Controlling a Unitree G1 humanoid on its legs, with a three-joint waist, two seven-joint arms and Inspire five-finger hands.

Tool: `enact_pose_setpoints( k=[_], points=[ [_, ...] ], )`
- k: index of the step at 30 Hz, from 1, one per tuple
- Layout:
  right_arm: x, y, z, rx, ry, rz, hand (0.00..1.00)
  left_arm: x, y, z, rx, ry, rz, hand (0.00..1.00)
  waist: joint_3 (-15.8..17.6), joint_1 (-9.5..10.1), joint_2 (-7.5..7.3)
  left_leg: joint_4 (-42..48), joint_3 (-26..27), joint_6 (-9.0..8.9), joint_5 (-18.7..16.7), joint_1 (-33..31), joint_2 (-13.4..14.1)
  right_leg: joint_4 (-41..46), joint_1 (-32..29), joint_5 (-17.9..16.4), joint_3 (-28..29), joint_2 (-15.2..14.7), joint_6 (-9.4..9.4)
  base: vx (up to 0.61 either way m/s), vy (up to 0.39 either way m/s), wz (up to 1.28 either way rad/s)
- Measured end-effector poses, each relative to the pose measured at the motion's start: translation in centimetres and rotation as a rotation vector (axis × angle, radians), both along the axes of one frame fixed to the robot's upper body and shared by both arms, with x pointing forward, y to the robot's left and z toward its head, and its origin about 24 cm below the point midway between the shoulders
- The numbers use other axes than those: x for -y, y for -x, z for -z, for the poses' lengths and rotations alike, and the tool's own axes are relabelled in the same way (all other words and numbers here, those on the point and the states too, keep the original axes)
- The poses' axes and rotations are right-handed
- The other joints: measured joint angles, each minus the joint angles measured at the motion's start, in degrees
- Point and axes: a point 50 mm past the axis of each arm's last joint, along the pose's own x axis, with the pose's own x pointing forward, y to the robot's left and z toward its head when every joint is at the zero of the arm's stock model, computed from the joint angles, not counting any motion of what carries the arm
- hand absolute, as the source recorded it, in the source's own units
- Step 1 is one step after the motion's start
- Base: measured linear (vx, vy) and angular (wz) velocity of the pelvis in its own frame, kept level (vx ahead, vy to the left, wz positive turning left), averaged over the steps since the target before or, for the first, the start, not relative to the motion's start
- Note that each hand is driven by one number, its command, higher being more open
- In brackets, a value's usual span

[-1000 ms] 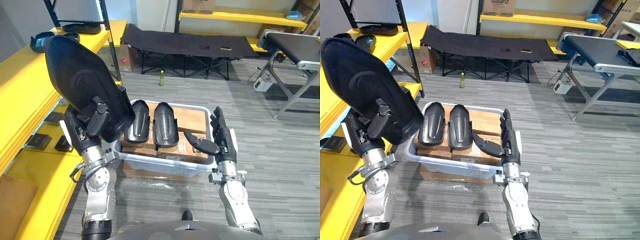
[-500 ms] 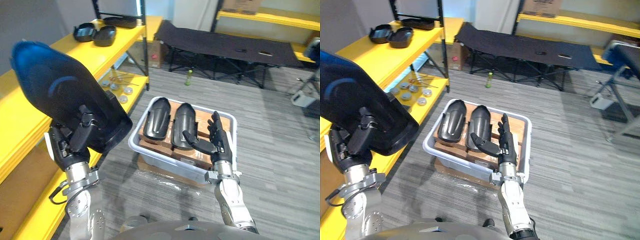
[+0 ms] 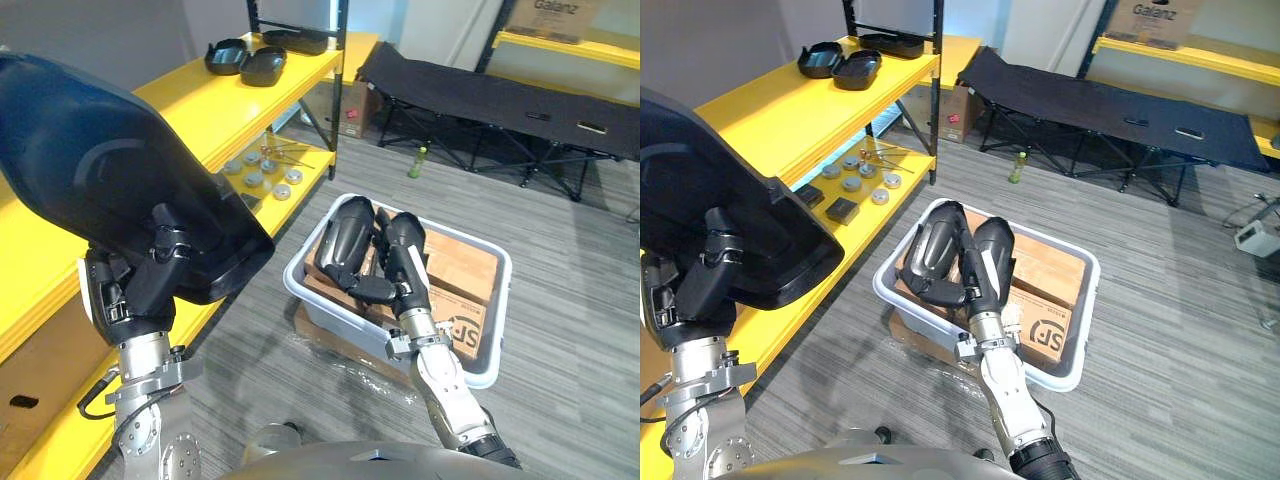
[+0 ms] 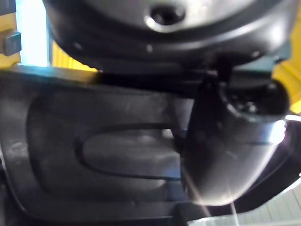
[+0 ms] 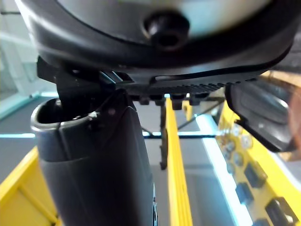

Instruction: Walk over and take three plastic housings, then place them on the shelf

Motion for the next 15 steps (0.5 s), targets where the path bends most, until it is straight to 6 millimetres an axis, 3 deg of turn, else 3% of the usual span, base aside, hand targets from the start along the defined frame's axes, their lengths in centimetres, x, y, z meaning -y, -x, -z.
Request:
enact_pose_setpoints(
  k=[1,2,5,8,9,10,11,13,15],
  points=[
    [0.2,0.1,0.1,-0.005,0.009,0.0,1.0,0.4,-0.1,0.0,0.005,0.0,0.025,0.0,-0.1,-0.36,0.3,-0.4,2.7,-0.91,1.5,-0.5,0.8,0.0,0.4,0.0,-1.8,-0.3,0.17,0.02,0.054,1.24],
    [0.5,0.0,0.2,-0.007,0.026,0.001,1.0,0.7,-0.2,0.0,0.007,0.001,0.046,0.0,0.1,0.52,0.57,-2.3,2.8,-1.99,3.4,0.4,0.1,0.3,0.5,0.0,-2.6,-0.9,0.46,0.04,0.079,0.61],
    [0.5,0.0,0.2,0.004,0.059,0.018,1.0,0.8,-0.2,0.1,0.009,0.008,0.059,0.0,0.4,1.12,1.01,-5.9,1.1,-0.98,5.3,1.8,-2.1,2.7,1.1,-0.9,-4.2,-3.4,1.6,0.03,0.123,0.44],
    [0.5,-0.1,0.0,0.01,0.012,0.068,1.0,0.9,-0.2,0.0,0.011,0.0,0.067,0.0,0.6,0.37,1.34,-7.1,-0.8,-0.11,4.7,2.7,-3.9,8.6,0.6,-4.6,-4.4,-6.3,0.87,0.02,0.134,0.4],
    [0.8,-0.1,0.0,0.008,-0.016,0.103,1.0,1.0,-0.3,-0.1,0.014,-0.013,0.089,0.0,0.7,-0.68,1.4,-6.9,-2.5,0.17,4.8,2.5,-4.1,12.8,-0.5,-6.7,-1.1,-7.4,-1.21,0.02,0.087,0.71],
    [1.1,0.0,0.0,0.005,-0.026,0.124,1.0,1.0,-0.4,-0.1,0.016,-0.026,0.106,0.0,0.8,-1.16,1.47,-6.6,-3.7,0.24,4.8,2.4,-4.4,14.8,-0.9,-7.1,1.9,-7.7,-1.92,0.02,0.071,0.98],
    [1.9,0.1,0.2,-0.005,-0.044,0.182,1.0,1.2,-1.0,-0.2,0.026,-0.057,0.154,0.0,0.9,-2.39,1.58,-6.5,-5.9,0.47,4.9,2.4,-4.9,19.6,-2.1,-7.1,8.1,-8.1,-1.76,0.03,0.048,1.07],
    [3.3,0.5,0.3,-0.018,-0.131,0.27,1.0,1.5,-1.8,-0.6,0.046,-0.098,0.208,0.0,1.1,-3.28,1.89,-7.0,-8.3,1.22,5.9,2.3,-4.9,25.3,-4.1,-8.5,14.5,-8.2,-1.28,0.06,0.001,1.0],
    [4.0,0.5,0.0,0.012,-0.193,0.329,1.0,1.2,-2.0,-1.0,0.059,-0.113,0.201,0.0,-0.1,-3.86,-0.6,-7.2,-9.9,0.35,8.0,0.9,-6.7,24.5,-3.8,-13.0,16.3,-8.8,-0.53,0.13,-0.122,0.69]
  ],
)
